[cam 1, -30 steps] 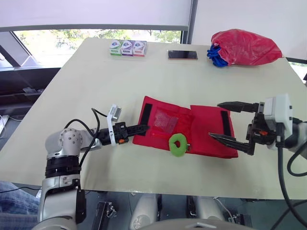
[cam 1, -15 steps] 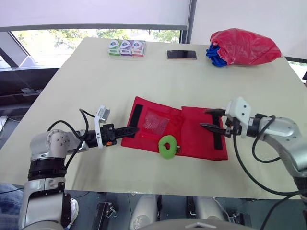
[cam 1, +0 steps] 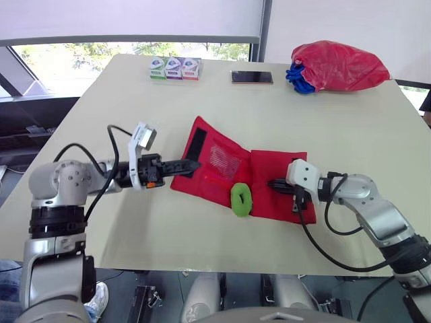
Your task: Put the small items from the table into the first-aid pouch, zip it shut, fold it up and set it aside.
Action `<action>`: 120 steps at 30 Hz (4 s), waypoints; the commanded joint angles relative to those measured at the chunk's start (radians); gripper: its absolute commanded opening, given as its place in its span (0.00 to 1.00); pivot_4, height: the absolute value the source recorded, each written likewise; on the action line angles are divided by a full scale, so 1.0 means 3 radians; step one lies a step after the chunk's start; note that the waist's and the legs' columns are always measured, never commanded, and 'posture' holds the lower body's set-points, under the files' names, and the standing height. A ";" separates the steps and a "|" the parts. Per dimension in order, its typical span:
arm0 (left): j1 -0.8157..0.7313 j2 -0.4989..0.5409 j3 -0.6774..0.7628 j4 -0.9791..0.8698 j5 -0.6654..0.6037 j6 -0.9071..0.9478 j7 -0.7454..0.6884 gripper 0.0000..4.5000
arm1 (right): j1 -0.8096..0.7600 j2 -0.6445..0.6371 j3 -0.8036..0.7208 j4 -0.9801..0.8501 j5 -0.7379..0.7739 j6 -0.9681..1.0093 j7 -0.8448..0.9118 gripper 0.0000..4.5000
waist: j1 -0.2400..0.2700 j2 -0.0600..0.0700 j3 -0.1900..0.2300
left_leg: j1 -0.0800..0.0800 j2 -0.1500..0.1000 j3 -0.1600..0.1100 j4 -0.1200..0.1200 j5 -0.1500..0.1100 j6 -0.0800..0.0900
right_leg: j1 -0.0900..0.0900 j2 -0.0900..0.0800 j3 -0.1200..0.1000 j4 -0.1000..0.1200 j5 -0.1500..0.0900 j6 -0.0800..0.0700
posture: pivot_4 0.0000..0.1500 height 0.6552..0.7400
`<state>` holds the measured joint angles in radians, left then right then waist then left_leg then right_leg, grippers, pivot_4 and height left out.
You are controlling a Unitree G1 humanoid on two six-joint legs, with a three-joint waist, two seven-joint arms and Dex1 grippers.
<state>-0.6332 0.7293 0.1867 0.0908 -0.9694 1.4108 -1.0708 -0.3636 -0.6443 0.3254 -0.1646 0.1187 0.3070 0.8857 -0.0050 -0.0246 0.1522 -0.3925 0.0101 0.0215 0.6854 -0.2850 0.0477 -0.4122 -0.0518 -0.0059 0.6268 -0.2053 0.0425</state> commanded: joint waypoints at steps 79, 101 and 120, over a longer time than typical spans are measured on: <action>-0.0980 -0.2289 -0.1089 0.1433 0.1869 -0.3567 -0.0590 0.99 | 0.2421 0.0029 -0.3278 -0.0589 0.2067 -0.0400 0.0968 1.00 | 0.0068 0.0017 0.0000 | -0.0008 -0.0010 -0.0004 0.0005 -0.0008 0.0015 | 0.0002 0.0010 0.0020 -0.0004 -0.0002 0.0009 | 1.00 1.00; -0.0788 -0.2404 -0.1647 0.1883 0.2591 -0.4611 -0.0958 0.22 | 0.2395 0.0038 -0.3227 -0.0520 0.2046 -0.0525 0.0939 1.00 | 0.0067 0.0018 0.0000 | -0.0008 -0.0011 -0.0003 0.0005 -0.0009 0.0017 | 0.0002 0.0012 0.0020 -0.0004 0.0001 0.0015 | 1.00 1.00; -0.0892 -0.2531 -0.2031 0.2507 0.3308 -0.5434 -0.0706 0.01 | 0.2471 0.0070 -0.3216 -0.0514 0.1986 -0.0621 0.0904 1.00 | 0.0085 0.0027 -0.0017 | -0.0004 -0.0012 -0.0004 0.0008 -0.0010 0.0019 | 0.0009 0.0010 0.0021 -0.0005 -0.0004 0.0007 | 1.00 1.00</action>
<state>-0.8982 -0.0182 -0.4265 0.8270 0.0287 -0.2407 -1.2806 0.3765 -0.6233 -0.6339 -0.3047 0.7084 0.1435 1.1582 0.0204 -0.0165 0.1471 -0.3938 0.0063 0.0204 0.6877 -0.2880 0.0535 -0.4096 -0.0488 0.0004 0.6254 -0.2065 0.0447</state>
